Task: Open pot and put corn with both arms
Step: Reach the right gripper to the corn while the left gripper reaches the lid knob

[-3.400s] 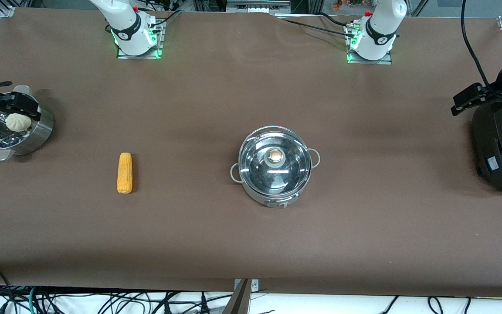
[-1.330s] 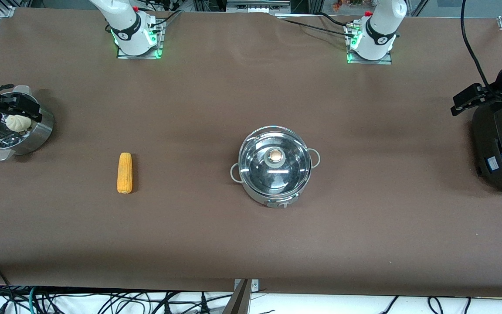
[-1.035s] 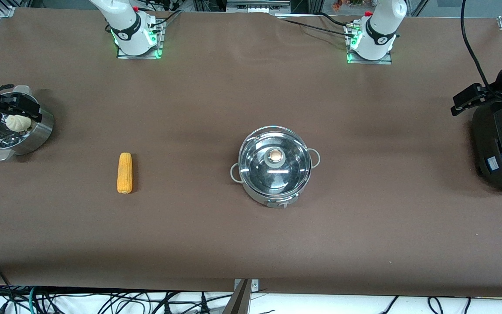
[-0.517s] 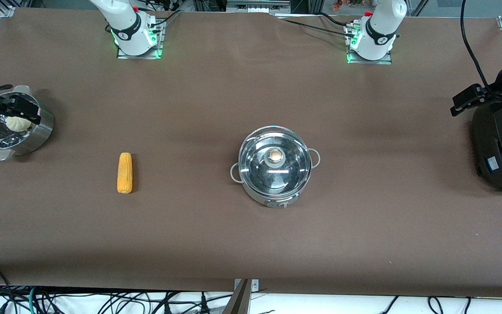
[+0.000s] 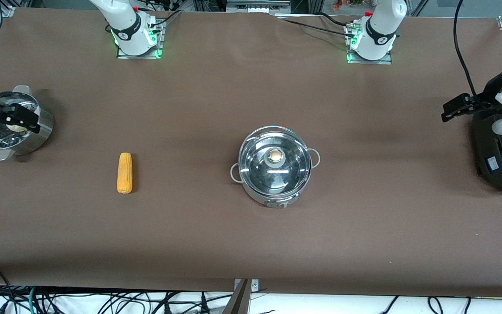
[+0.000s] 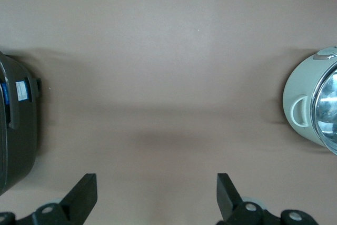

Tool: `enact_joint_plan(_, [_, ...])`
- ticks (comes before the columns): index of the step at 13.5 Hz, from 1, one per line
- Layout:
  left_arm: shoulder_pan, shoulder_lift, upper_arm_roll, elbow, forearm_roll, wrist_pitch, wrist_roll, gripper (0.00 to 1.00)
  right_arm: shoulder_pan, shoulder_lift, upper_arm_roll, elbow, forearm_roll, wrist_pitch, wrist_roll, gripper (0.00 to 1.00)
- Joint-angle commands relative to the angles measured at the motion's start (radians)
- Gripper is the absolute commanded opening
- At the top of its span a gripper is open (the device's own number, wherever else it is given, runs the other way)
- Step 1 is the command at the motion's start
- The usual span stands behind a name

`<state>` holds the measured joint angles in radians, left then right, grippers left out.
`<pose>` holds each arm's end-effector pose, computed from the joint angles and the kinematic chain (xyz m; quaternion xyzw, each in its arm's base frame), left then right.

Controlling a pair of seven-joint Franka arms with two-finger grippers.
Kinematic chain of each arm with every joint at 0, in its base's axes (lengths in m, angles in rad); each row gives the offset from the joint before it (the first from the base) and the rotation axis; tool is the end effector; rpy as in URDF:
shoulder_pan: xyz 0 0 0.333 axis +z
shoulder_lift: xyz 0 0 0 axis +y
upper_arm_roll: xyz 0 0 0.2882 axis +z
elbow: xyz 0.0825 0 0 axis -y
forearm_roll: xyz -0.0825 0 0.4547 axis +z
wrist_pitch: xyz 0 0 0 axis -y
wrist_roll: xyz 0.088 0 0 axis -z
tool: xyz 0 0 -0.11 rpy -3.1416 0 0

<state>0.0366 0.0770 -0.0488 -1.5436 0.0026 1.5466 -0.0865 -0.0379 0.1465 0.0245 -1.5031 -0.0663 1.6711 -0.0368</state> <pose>0.6422 -0.0066 0.5576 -0.9986 -0.0371 0.0369 0.0012 0.6737 -0.0166 0.5447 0.9993 0.0145 0.0100 0.0315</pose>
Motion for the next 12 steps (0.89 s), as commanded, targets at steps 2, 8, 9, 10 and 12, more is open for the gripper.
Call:
enact_joint_plan(2, [-0.007,0.027,0.003,0.03,0.019,-0.003,0.017,1.0,0.004,0.062,0.008,0.012,0.008,0.016,0.006,1.0])
enact_joint_plan(8, [-0.003,0.041,0.001,0.036,0.005,-0.029,0.039,1.0,0.003,0.218,0.009,0.0,0.04,0.123,0.009,1.0])
enact_joint_plan(9, [-0.029,0.043,-0.011,0.036,0.002,-0.028,0.005,1.0,0.003,0.235,0.009,-0.017,0.043,0.156,0.009,1.0])
enact_joint_plan(10, [-0.052,0.044,-0.022,0.036,-0.006,-0.028,-0.063,1.0,0.003,0.246,0.009,-0.038,0.048,0.188,0.009,1.0])
enact_joint_plan(12, [-0.098,0.069,-0.026,0.051,-0.036,-0.028,-0.189,1.0,0.003,0.266,0.011,-0.069,0.048,0.24,0.009,1.0])
